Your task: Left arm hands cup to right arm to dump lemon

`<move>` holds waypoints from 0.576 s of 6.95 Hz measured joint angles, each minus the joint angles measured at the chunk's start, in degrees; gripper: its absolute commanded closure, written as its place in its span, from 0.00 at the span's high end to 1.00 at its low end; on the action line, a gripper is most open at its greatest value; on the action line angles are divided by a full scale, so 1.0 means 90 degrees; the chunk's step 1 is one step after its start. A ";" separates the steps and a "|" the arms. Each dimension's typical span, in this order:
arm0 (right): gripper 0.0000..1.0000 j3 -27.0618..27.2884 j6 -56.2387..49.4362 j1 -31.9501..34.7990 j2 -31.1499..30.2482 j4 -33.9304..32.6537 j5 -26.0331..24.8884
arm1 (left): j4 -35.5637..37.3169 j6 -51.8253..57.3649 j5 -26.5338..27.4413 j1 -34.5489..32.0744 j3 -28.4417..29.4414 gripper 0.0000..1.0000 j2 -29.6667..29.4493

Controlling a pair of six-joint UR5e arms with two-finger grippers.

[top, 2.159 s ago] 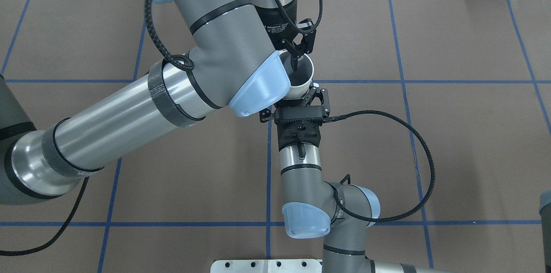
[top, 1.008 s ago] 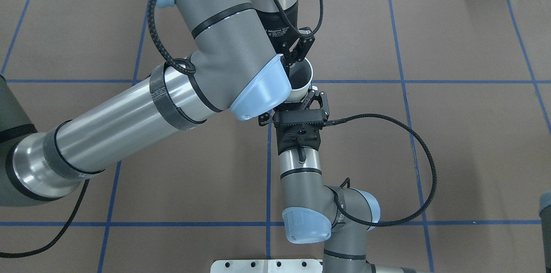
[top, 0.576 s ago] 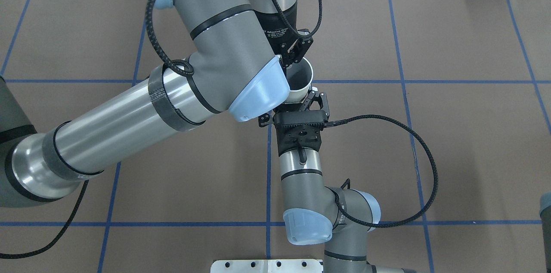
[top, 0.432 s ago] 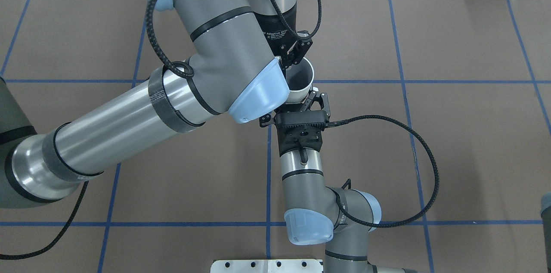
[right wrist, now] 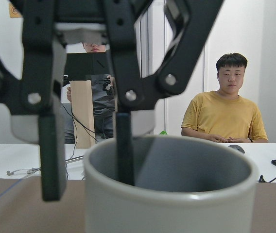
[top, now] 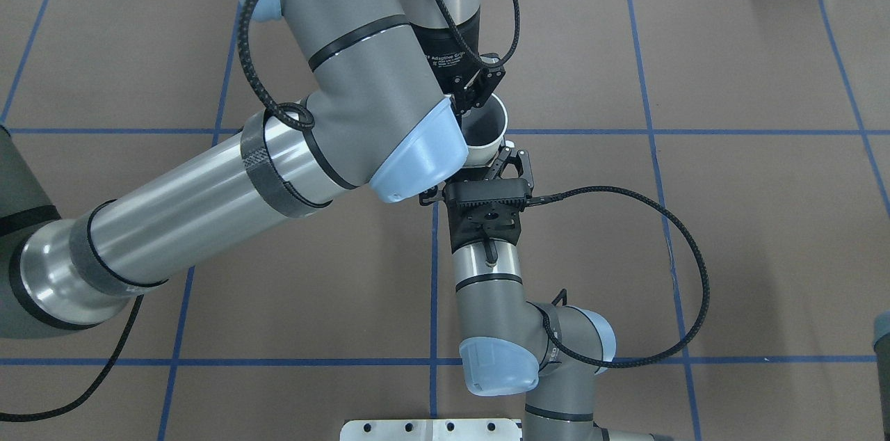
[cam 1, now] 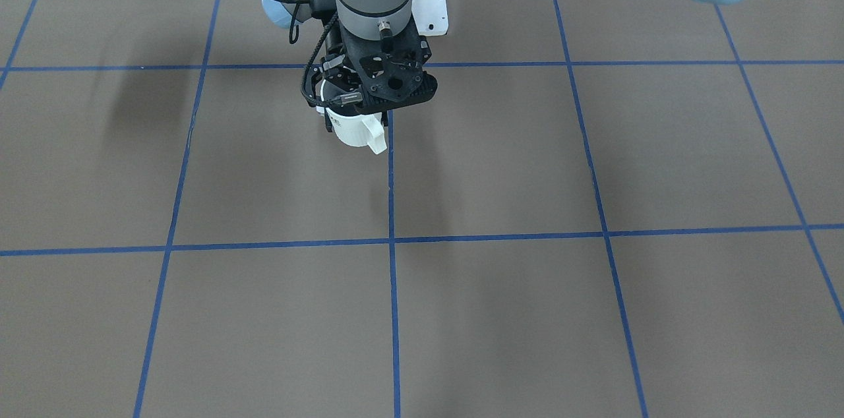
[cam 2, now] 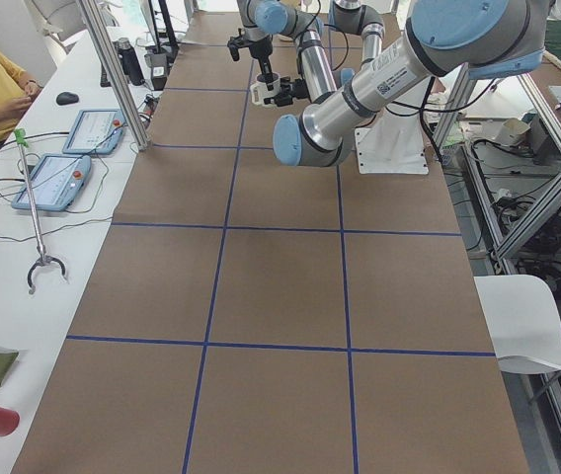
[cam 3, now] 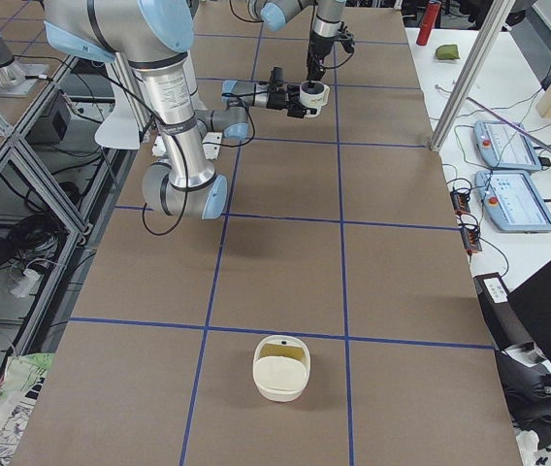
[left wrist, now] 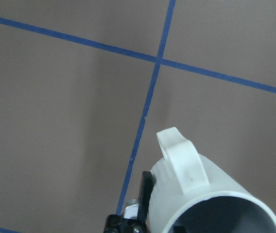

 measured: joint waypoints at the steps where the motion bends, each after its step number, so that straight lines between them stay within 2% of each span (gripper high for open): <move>1: 0.00 0.0000 0.0000 -0.0010 0.0001 -0.0001 0.0000 | 0.0000 -0.0006 0.0000 0.0003 -0.0002 0.19 -0.0007; 2: 0.00 -0.0001 0.0000 -0.0014 -0.0002 0.0000 0.0000 | 0.0000 -0.0008 0.0004 0.0010 -0.0004 0.07 -0.0014; 3: 0.28 0.0000 -0.0002 -0.0016 -0.0008 0.0005 -0.0001 | 0.0002 -0.0009 0.0007 0.0012 -0.0004 0.00 -0.0017; 4: 0.58 0.0003 -0.0013 -0.0018 -0.0009 0.0009 0.0001 | 0.0011 -0.0010 0.0006 0.0013 -0.0004 0.00 -0.0019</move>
